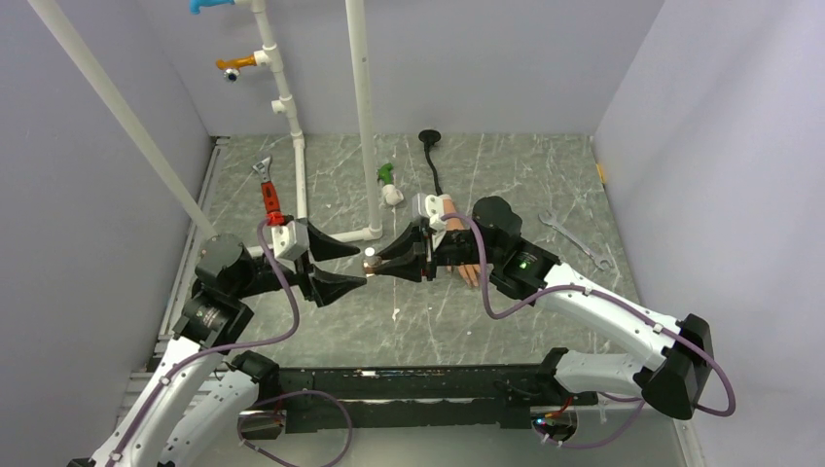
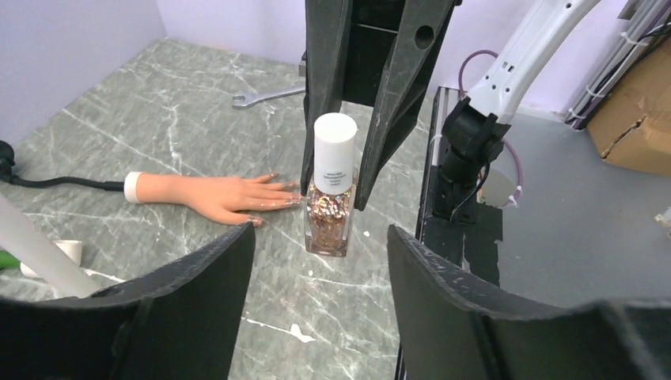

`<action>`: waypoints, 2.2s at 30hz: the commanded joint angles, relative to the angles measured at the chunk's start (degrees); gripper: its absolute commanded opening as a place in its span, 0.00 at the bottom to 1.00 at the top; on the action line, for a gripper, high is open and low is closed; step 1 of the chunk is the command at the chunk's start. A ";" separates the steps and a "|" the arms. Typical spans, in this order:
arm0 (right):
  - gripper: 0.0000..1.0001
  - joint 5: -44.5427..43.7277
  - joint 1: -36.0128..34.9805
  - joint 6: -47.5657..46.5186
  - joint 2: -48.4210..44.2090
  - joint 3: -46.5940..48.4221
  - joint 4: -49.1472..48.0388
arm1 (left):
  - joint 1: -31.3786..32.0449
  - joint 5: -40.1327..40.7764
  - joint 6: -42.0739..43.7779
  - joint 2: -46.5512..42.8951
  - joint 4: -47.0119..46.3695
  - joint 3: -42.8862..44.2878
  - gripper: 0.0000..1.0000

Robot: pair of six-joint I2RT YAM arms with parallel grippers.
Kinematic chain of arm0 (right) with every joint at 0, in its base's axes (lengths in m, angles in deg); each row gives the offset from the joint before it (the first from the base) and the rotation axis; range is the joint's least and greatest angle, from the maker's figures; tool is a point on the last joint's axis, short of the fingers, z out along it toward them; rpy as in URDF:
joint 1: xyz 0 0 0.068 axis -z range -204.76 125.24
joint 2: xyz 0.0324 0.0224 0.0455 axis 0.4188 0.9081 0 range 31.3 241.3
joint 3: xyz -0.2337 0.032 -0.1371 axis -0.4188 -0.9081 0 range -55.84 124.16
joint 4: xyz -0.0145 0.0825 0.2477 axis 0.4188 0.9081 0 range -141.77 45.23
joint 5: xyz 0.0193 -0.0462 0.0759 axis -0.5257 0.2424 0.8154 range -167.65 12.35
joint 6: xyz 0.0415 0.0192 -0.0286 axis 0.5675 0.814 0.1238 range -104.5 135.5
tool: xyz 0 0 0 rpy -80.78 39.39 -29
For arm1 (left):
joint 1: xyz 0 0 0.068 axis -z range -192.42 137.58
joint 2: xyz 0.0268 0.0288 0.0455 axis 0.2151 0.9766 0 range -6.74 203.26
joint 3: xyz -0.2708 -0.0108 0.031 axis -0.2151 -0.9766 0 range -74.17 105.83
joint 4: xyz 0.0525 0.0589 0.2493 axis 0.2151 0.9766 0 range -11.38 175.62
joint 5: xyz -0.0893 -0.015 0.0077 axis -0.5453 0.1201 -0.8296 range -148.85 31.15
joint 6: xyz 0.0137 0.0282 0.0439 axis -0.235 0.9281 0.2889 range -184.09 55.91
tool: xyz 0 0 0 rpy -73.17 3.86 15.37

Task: Paint the nails
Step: Adjust the nail polish bottle.

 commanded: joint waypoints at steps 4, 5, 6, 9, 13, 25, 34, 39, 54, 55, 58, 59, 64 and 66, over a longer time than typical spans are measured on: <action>0.00 4.54 0.10 1.62 0.49 1.29 -5.37 | -0.48 -3.62 -3.42 0.81 -5.25 -0.27 0.58; 0.00 5.00 0.09 1.76 0.68 1.42 -5.51 | -0.55 -3.88 -3.81 0.80 -6.59 -0.52 0.57; 0.00 5.30 0.11 1.86 0.84 1.51 -5.69 | -0.64 -4.10 -4.27 0.83 -7.49 -0.66 0.54; 0.00 5.84 0.14 2.16 1.28 1.68 -6.40 | -0.75 -5.18 -4.98 1.58 -8.07 -0.63 0.48; 0.00 6.81 0.12 2.15 2.08 2.30 -6.43 | -0.87 -5.77 -6.69 1.72 -10.46 -1.30 0.45; 0.00 5.40 0.12 3.57 1.43 1.29 -9.04 | -0.91 -6.32 -4.35 1.88 -6.85 -0.66 0.44; 0.00 5.86 0.12 4.19 1.15 1.04 -9.29 | -0.91 -8.08 -5.38 2.13 -8.77 -1.00 0.32; 0.00 6.15 0.06 5.91 1.35 0.50 -11.16 | -0.91 -9.23 -5.86 2.43 -9.37 -1.22 0.19; 0.71 0.43 0.10 6.18 -0.75 -1.74 -9.81 | -0.91 -5.34 -4.55 3.16 -5.83 0.19 0.00; 0.75 -0.33 0.14 6.12 -1.21 -2.13 -9.96 | -0.91 -5.17 -4.64 3.18 -5.86 0.19 0.00; 0.80 -2.49 0.18 5.54 -1.97 -2.65 -9.45 | -0.93 -4.63 -4.23 3.29 -5.78 0.23 0.00; 0.81 -3.56 0.13 5.56 -2.21 -2.79 -9.24 | -0.92 -4.40 -3.85 3.45 -5.03 0.38 0.00; 0.90 -11.51 0.12 5.59 -3.84 -3.87 -9.60 | -0.92 -2.39 -2.04 5.53 -2.51 2.23 0.00; 0.98 -14.58 0.14 5.73 -4.65 -3.82 -9.44 | -0.92 -0.31 -0.42 6.89 0.37 5.35 0.00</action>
